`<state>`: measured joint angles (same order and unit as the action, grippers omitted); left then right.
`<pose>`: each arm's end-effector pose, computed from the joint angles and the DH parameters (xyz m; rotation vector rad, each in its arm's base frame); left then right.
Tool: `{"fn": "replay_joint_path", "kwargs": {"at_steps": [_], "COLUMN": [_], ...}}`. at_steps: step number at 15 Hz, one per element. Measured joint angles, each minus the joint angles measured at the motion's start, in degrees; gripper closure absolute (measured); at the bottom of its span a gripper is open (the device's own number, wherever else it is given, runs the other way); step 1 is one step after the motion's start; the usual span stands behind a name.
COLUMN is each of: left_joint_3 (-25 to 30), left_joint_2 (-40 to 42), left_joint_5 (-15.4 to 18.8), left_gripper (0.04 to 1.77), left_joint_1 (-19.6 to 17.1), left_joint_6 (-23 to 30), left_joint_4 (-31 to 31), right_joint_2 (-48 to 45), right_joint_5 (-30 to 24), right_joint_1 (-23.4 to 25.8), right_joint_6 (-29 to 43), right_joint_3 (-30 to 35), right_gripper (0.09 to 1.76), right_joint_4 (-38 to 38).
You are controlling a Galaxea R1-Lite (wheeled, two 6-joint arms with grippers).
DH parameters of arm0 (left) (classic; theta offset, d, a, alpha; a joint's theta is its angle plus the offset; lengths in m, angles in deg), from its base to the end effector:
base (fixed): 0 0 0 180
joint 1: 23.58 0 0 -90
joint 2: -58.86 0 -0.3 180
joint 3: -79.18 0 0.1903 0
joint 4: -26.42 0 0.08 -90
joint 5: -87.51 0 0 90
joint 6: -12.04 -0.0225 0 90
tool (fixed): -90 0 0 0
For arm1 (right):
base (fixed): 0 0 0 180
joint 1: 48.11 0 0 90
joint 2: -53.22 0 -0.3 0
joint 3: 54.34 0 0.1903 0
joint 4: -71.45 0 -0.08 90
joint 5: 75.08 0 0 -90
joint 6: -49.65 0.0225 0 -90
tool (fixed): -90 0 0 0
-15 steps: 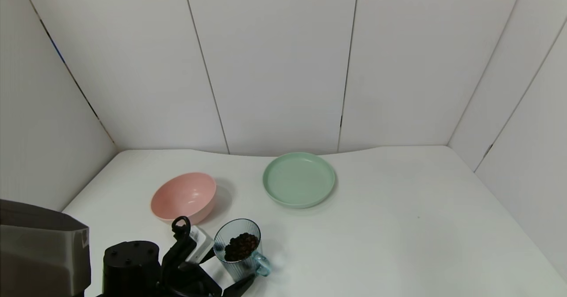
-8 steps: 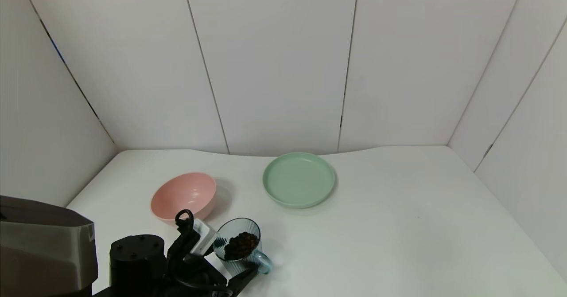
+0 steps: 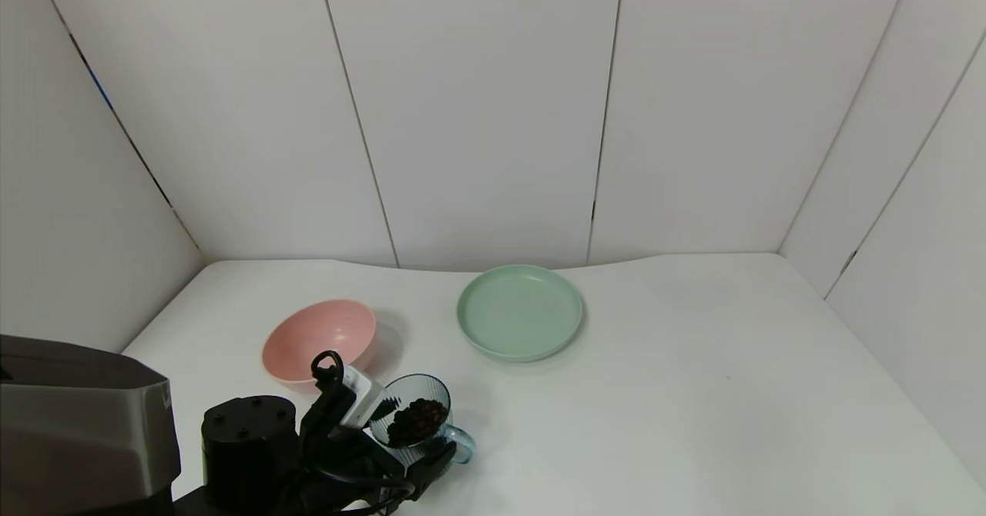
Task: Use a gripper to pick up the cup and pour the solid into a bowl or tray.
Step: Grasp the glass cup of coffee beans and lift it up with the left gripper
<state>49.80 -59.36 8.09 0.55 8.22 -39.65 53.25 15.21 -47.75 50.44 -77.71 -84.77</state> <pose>0.2172 -0.1018 0.0346 0.1114 0.3807 -0.6110 -0.0228 0.0000 0.0748 0.0138 0.0076 -0.0114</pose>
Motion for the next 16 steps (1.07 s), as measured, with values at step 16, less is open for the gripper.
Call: {"fn": "replay_joint_path", "kwargs": {"at_steps": [16], "left_joint_3": [-1.5], "left_joint_2": [-1.0], "left_joint_5": [-0.8], "left_gripper": [0.29], "left_joint_1": [0.3], "left_joint_6": [0.2], "left_joint_4": [0.0], "right_joint_2": [0.0], "right_joint_5": [0.0], "right_joint_1": [0.0], "right_joint_6": [0.0], "right_joint_3": [0.0], "right_gripper": [0.14], "right_joint_4": [0.0]}}
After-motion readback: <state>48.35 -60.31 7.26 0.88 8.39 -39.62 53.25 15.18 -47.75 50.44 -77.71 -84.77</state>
